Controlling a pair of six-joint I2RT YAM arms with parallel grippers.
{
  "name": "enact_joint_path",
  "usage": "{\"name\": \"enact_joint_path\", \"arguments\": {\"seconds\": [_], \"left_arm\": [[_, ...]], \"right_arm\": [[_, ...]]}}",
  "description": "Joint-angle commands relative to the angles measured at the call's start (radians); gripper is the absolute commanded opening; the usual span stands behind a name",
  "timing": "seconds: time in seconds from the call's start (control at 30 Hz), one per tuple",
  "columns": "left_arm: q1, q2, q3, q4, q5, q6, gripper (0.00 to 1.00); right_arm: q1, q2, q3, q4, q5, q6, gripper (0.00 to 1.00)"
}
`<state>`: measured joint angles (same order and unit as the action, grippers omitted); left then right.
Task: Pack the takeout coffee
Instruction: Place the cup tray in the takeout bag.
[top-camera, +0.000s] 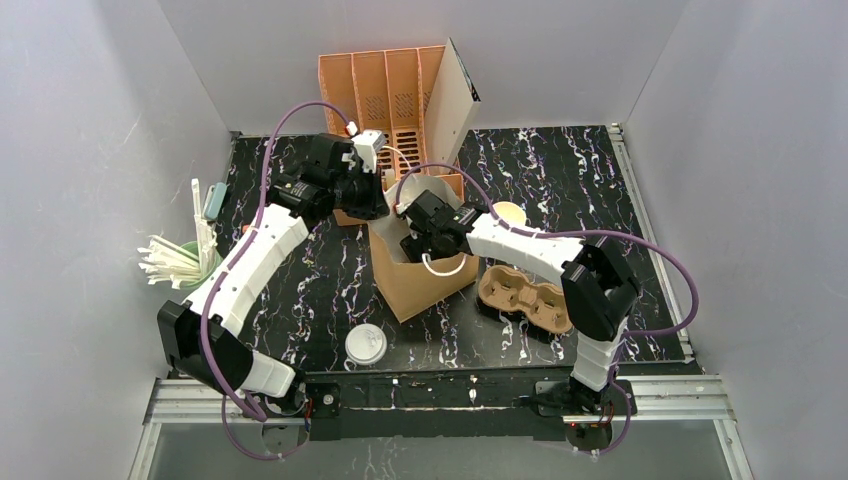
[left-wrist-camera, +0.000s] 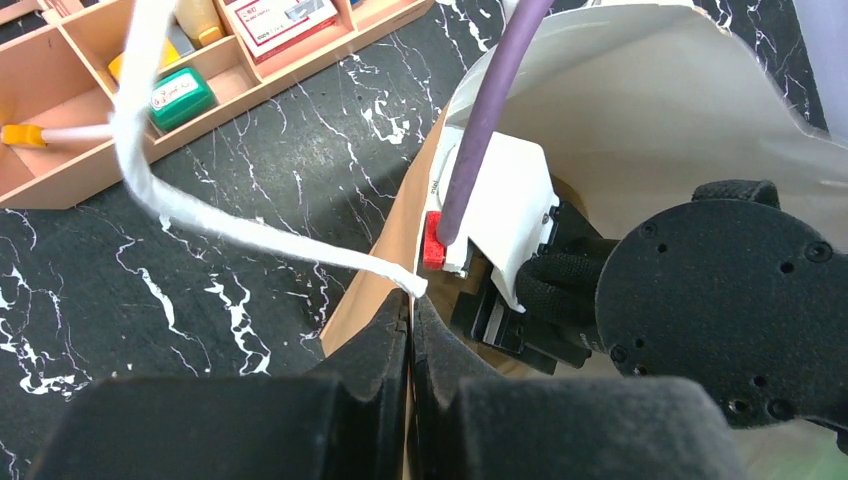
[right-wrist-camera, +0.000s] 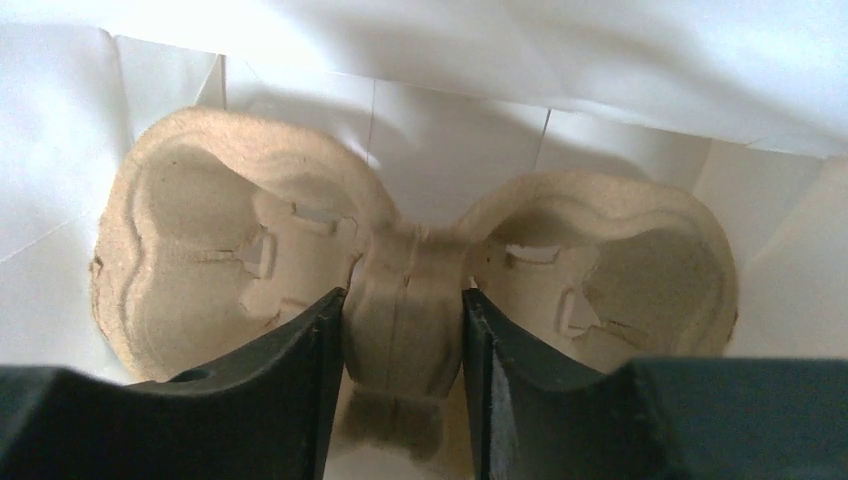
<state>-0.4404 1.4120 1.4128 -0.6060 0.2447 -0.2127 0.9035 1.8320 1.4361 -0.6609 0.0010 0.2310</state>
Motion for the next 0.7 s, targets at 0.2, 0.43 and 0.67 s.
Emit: {"name": "enact_joint_path", "arguments": {"seconds": [0.2, 0.43, 0.67], "left_arm": [[0.003, -0.068, -0.008, 0.031, 0.077, 0.022, 0.0], [0.003, -0.075, -0.017, 0.024, 0.089, 0.018, 0.0], [0.003, -0.064, -0.02, 0.009, 0.113, 0.019, 0.0]], "right_arm": [[0.001, -0.08, 0.083, -0.125, -0.007, 0.012, 0.75], [0.008, -0.136, 0.106, -0.111, -0.006, 0.013, 0.98], [0.012, -0.199, 0.113, -0.036, -0.007, 0.003, 0.98]]}}
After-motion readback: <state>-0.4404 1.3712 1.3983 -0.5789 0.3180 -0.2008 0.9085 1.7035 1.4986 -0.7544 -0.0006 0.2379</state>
